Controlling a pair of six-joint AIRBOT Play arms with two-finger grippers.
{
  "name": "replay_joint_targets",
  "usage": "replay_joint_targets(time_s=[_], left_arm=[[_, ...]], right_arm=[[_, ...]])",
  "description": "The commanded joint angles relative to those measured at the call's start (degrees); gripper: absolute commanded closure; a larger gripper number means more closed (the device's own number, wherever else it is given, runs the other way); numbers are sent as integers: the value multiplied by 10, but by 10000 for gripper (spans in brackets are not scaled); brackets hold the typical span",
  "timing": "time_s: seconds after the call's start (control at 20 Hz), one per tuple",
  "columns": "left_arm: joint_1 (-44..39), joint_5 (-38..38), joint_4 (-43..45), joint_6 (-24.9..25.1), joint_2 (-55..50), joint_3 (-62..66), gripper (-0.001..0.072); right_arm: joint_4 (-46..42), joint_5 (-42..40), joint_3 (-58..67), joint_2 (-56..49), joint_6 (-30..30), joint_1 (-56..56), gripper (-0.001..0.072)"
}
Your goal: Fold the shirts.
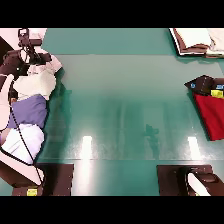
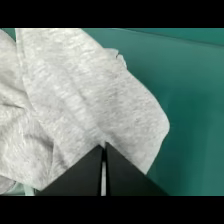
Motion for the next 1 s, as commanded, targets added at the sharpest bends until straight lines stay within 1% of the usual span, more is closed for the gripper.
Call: replay_joint_targets(time_s=[0.0,0.1,0.15,0.3,0.45,0.55,0.65,0.8,0.95], left_arm=[[-1,-60,-1,0,24,52,687],[-9,-59,-1,8,79,75,688],[-16,-61,-1,19,115,83,688],[-58,-92,-1,72,250,98,688],[-137,-139,-1,101,372,97,689],[-203,-185,-1,108,420,97,689],[-275,-239,-1,104,431,97,689],[-388,-306,-2,72,407,72,688],[-475,-317,-24,70,351,25,686]], right_arm=[[0,-1,1,0,0,0,696],[2,-18,2,0,0,0,696],[2,-30,2,0,0,0,696],[-1,-38,43,-9,0,0,696],[1,-36,140,-42,-31,0,695],[0,-20,209,-69,-35,0,696],[0,-5,266,-92,-39,0,696],[0,31,330,-115,-39,0,696],[0,60,366,-126,-39,0,695]])
